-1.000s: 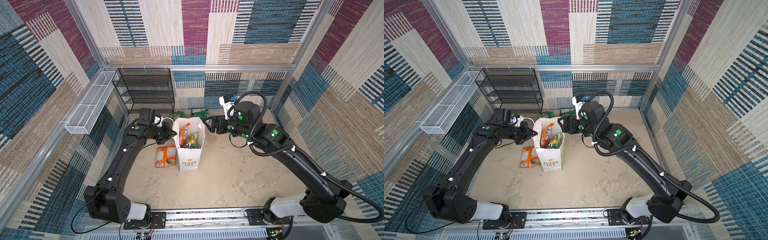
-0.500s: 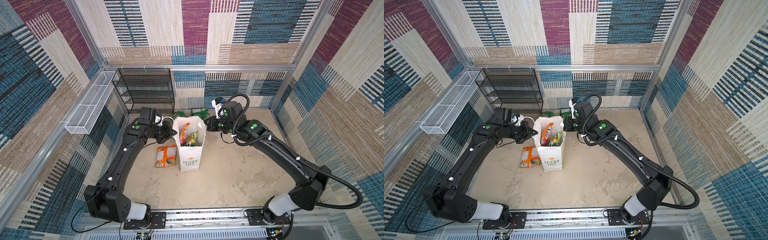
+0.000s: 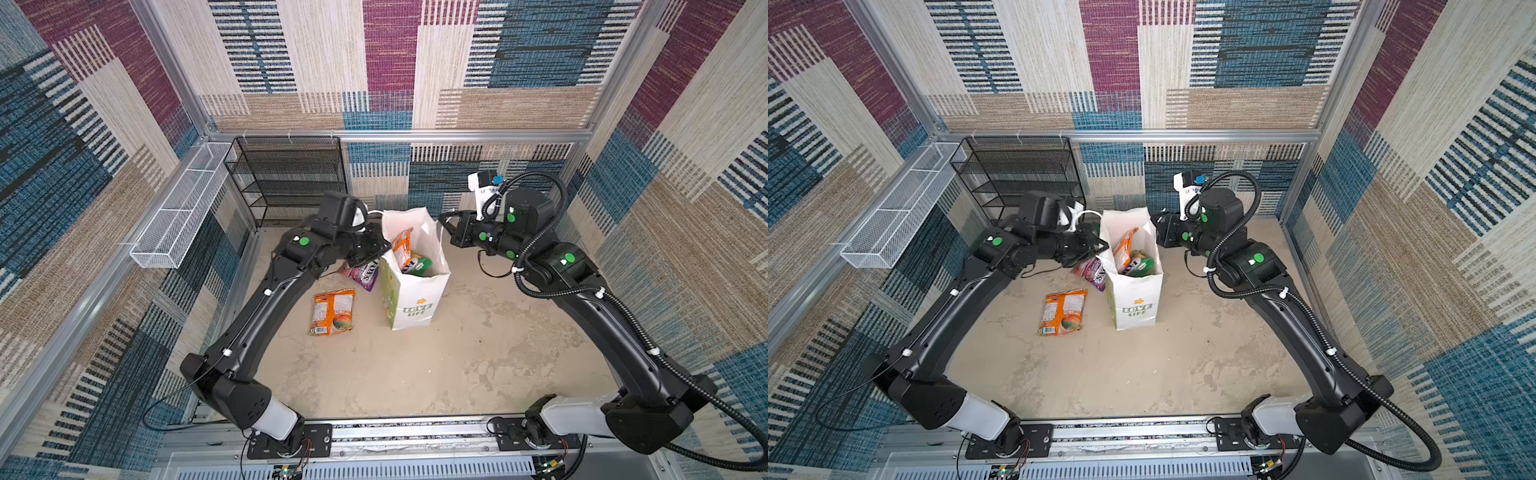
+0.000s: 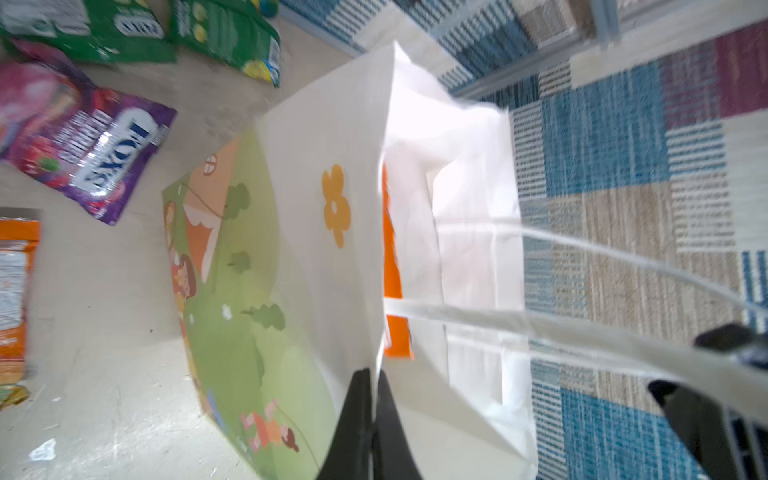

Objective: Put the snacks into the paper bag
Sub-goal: 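Grasp the bag's rim with the right gripper while the left gripper releases it, then move the left gripper down to the orange fruits packet beside the bag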

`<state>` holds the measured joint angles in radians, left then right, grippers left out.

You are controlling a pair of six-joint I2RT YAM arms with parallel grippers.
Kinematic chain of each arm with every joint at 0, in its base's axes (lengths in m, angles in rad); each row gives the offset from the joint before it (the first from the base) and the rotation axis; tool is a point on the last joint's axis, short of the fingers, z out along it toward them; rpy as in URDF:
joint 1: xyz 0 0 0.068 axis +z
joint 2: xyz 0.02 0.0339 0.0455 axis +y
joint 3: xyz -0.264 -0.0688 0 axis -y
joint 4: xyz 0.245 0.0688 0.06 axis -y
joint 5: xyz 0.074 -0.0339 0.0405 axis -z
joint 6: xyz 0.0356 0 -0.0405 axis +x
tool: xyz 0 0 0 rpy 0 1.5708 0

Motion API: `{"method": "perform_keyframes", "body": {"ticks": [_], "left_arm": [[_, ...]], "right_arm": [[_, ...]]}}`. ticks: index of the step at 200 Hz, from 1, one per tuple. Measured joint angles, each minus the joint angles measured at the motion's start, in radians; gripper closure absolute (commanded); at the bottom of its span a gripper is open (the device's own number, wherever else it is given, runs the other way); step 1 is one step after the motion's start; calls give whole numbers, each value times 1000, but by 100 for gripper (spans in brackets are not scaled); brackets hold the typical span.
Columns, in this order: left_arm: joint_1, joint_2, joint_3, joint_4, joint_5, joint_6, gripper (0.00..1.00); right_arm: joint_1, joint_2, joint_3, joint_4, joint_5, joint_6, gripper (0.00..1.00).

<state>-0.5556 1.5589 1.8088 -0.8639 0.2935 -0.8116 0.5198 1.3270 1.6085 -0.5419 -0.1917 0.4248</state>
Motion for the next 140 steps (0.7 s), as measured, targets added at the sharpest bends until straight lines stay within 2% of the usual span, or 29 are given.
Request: {"method": "perform_keyframes", "body": {"ticks": [35,100,106,122,130,140], "left_arm": [[-23,25,25,-29,-52,-1,100],[-62,152,35,-29,-77,-7,100],[-66,158,35,-28,-78,-7,94],[-68,162,32,-23,-77,-7,59],[-68,158,28,-13,-78,-7,37],[-68,146,19,0,-79,-5,18]], "right_arm": [[-13,-69,-79,31,-2,-31,100],[-68,-144,-289,37,19,-60,100],[-70,-150,-298,41,19,-63,100],[-74,-169,-316,66,19,-72,100],[-75,-181,-324,83,20,-77,100],[-74,-195,-336,95,19,-86,100]]}}
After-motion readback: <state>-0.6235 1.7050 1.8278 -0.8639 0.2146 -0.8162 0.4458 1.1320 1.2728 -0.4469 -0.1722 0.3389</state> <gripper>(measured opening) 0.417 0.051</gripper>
